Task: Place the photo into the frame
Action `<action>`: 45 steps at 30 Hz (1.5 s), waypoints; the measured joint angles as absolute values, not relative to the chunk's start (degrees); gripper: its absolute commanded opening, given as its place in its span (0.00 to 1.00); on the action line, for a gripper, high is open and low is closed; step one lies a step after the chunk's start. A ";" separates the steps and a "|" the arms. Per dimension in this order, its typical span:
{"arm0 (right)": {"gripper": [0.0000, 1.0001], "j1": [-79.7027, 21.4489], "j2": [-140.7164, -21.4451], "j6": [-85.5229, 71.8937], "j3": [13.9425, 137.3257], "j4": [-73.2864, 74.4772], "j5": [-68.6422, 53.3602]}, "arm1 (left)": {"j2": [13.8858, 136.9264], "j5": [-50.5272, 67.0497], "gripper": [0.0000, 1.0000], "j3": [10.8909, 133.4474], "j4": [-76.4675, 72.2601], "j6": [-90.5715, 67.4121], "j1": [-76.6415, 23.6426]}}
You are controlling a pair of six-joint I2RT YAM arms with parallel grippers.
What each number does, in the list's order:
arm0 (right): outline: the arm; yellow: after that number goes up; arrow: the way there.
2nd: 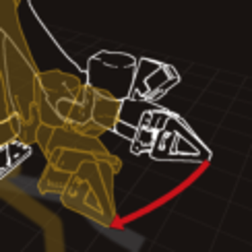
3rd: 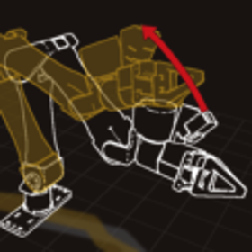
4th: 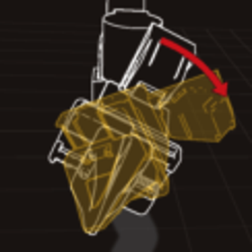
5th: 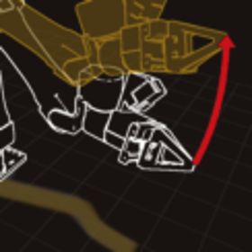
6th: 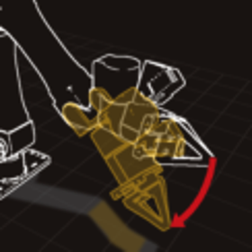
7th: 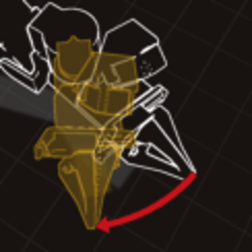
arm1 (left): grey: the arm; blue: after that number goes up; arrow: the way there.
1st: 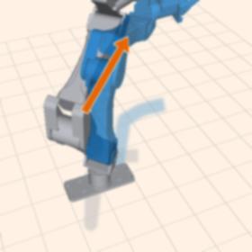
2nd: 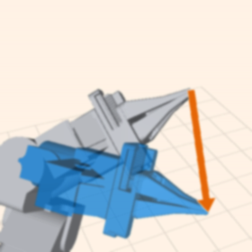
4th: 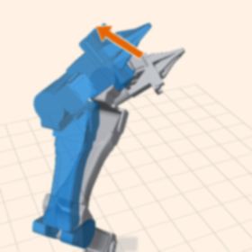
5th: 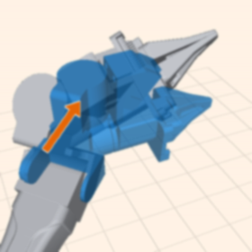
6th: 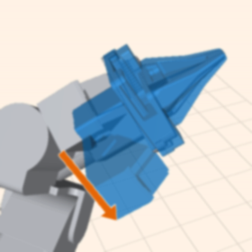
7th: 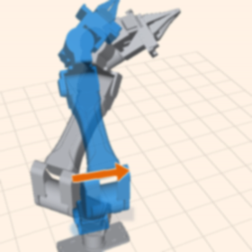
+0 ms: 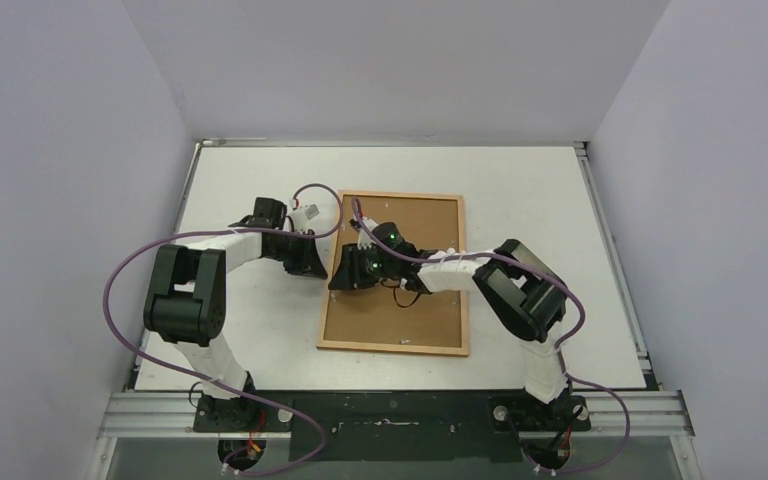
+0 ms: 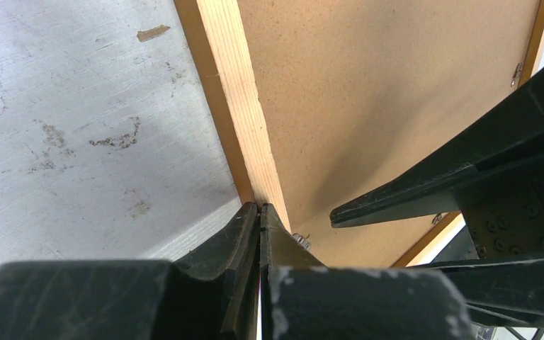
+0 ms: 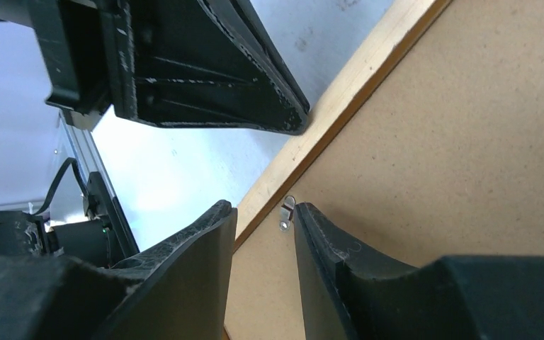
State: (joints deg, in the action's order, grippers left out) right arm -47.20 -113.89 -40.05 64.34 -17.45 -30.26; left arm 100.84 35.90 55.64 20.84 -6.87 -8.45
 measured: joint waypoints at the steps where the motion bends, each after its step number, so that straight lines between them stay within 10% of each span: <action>1: 0.36 -47.18 -113.91 -40.05 64.01 -17.39 -30.26 | 100.84 35.90 0.00 55.64 20.84 -6.87 -8.45; 45: 0.31 -48.53 -117.95 -39.40 65.56 -18.20 -34.09 | 100.84 35.88 0.00 55.64 20.80 -7.31 -8.47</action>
State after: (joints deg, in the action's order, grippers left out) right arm -48.53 -117.95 -39.40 65.56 -18.20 -34.09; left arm 100.84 35.88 55.64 20.80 -7.31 -8.47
